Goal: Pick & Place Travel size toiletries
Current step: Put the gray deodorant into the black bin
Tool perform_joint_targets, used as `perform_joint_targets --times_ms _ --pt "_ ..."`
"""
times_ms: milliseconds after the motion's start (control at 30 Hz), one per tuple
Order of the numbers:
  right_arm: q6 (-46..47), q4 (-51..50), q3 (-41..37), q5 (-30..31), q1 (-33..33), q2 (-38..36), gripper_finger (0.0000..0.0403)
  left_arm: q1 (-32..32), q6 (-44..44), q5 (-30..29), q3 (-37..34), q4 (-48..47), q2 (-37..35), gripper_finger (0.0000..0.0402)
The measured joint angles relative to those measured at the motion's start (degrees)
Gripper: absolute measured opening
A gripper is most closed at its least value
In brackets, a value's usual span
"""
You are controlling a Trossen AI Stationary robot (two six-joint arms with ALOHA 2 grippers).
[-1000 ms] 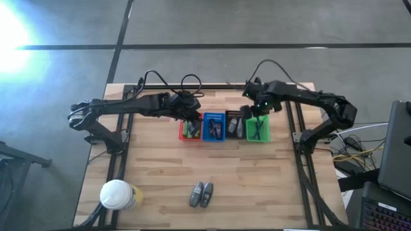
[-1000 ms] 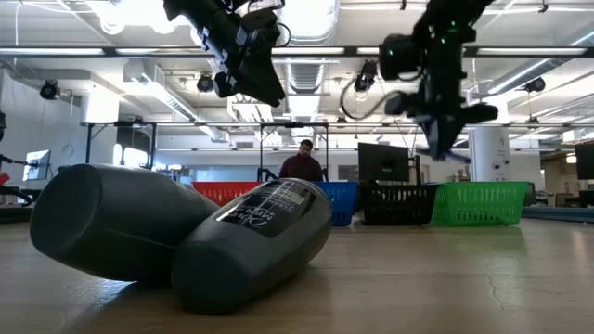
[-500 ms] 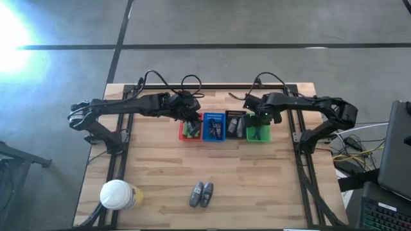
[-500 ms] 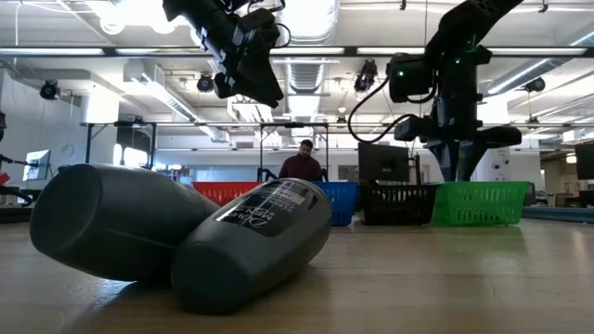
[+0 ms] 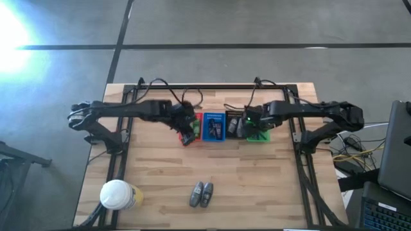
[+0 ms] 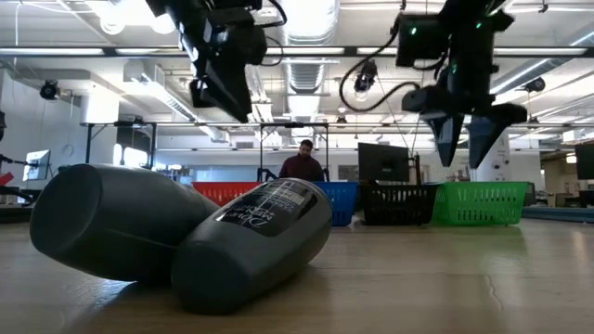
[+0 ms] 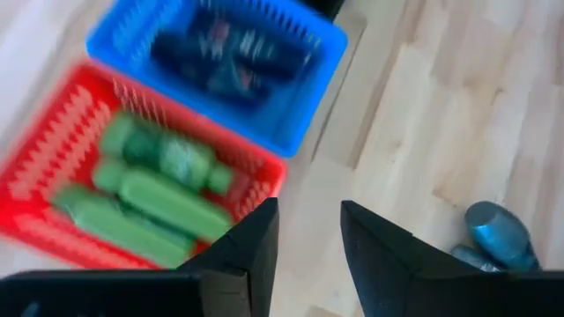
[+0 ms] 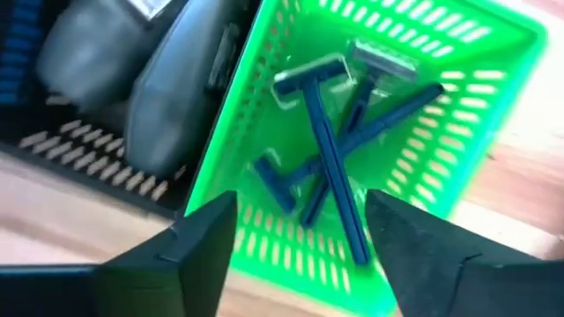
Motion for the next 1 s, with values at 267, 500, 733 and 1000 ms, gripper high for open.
perform_joint_targets --times_ms 267,500,733,1000 --pt "5.0 -3.1 0.5 2.7 9.7 -5.8 0.0313 -13.0 -26.0 -8.7 -4.5 0.4 0.2 0.017" --pt "7.3 -3.2 0.3 5.7 17.5 -7.1 0.0352 -24.2 -47.5 -11.7 -8.6 6.8 0.7 0.0251" --pt "7.8 -3.2 -0.1 6.7 22.5 -6.7 0.0365 -32.2 -57.9 -12.3 -9.2 14.1 7.6 0.0276" --pt "7.8 -3.2 -0.4 6.8 24.7 -6.7 0.0366 -35.1 -61.2 -7.1 -0.3 18.5 19.7 0.0275"
